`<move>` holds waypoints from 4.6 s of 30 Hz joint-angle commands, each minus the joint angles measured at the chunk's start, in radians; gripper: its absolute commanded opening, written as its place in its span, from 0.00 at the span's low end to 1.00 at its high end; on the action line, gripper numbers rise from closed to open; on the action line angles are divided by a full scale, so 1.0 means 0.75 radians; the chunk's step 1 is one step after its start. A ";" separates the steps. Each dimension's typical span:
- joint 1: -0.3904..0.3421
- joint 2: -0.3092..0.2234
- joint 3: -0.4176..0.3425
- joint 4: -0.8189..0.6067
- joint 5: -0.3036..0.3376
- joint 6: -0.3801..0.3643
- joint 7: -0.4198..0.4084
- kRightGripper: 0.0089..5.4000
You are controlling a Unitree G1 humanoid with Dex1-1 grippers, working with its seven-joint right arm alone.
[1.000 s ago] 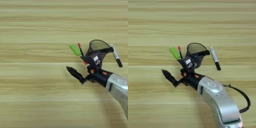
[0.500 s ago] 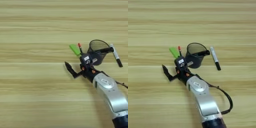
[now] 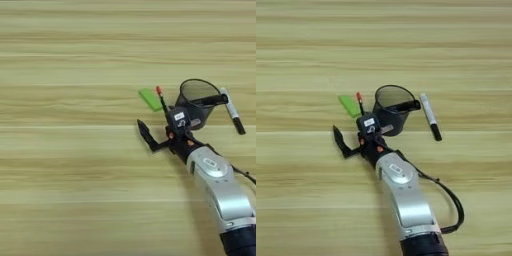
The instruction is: Move the objects on the table
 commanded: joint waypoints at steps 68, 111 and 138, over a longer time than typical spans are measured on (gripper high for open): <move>-0.628 -0.012 -0.081 0.823 0.019 -0.225 0.203 0.99; -0.642 0.000 -0.114 0.908 0.063 -0.166 0.276 0.40; -0.317 0.024 0.019 0.278 0.042 0.153 0.237 0.26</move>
